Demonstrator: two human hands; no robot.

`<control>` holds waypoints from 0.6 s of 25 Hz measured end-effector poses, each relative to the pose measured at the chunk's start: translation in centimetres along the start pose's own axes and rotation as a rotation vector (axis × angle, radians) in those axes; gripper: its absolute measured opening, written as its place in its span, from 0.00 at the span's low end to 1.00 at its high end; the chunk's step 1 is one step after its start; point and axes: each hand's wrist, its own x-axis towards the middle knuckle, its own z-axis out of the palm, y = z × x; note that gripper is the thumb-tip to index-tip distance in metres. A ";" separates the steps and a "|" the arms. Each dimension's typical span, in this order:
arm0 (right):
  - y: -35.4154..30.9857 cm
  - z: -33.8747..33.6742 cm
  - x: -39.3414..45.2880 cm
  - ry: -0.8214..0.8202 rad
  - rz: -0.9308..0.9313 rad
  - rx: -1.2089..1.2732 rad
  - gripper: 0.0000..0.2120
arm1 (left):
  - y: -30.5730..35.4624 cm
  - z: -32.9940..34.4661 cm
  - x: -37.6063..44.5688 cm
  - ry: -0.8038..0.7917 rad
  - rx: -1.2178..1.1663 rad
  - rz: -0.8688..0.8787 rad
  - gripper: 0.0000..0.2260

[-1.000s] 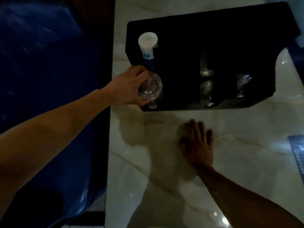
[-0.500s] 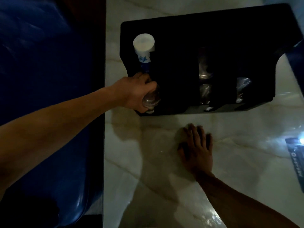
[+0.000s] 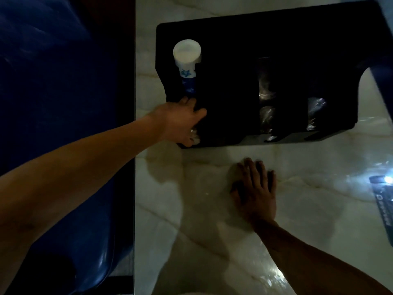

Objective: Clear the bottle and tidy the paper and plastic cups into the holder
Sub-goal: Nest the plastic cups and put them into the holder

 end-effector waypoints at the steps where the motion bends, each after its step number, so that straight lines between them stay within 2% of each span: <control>1: 0.0 -0.1 0.0 0.001 0.000 0.004 0.33 | 0.1 -0.1 0.2 -0.023 0.005 -0.004 0.39; 10: -0.2 -0.6 0.0 -0.012 0.005 0.032 0.33 | 1.4 -0.3 0.6 -0.082 -0.009 -0.066 0.39; 15: -0.1 -0.4 -0.1 -0.011 0.004 0.014 0.32 | 1.5 -0.4 -0.7 0.067 0.133 -0.023 0.35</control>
